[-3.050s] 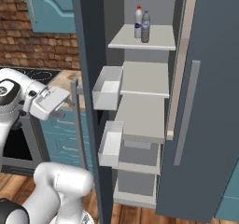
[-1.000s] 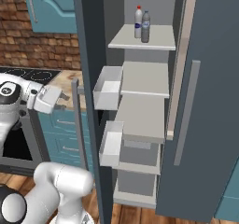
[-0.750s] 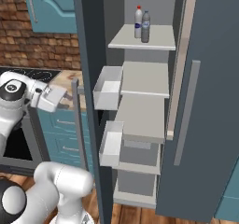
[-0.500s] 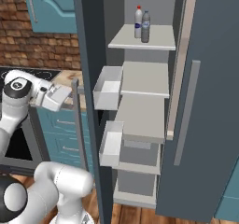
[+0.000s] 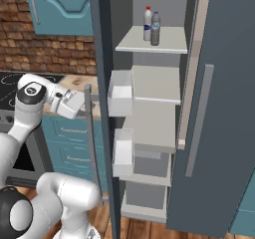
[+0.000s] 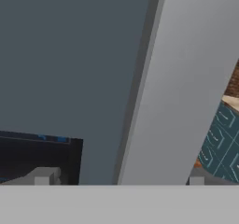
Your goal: Take the bottled waters from the counter and place them in the freezer to freeze. Close the freezer door after placing the bottles.
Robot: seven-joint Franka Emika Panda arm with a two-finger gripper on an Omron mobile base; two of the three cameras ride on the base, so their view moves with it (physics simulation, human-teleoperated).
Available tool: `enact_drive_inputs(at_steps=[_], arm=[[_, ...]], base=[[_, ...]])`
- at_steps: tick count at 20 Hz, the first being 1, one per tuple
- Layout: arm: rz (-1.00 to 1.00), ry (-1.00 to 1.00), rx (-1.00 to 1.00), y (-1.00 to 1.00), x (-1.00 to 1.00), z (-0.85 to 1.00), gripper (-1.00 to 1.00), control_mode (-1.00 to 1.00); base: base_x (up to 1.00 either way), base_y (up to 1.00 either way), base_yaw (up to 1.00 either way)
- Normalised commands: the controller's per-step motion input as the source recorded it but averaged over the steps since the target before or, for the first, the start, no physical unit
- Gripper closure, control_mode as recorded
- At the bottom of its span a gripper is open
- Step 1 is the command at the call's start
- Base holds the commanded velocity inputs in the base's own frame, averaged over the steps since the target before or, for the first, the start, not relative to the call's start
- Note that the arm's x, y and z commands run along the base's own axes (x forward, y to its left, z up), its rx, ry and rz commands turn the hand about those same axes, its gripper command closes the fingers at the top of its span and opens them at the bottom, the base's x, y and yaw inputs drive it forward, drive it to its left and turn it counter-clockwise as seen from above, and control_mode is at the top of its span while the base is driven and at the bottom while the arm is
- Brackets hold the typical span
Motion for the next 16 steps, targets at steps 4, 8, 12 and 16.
enact_drive_inputs(at_steps=[4,8,12,16], arm=[[0.01,0.00,0.05,-0.41,0.06,0.00,-1.00,-1.00],[0.05,0.05,0.25,-0.60,0.12,0.00,-1.00,-1.00],[0.05,0.05,0.27,-0.51,0.08,0.00,-1.00,-1.00],[0.07,0.01,0.27,-0.46,0.00,0.00,-1.00,-1.00]], base=[[0.00,0.00,0.00],[0.00,0.00,0.00],[0.00,0.00,0.00],[0.00,0.00,0.00]])
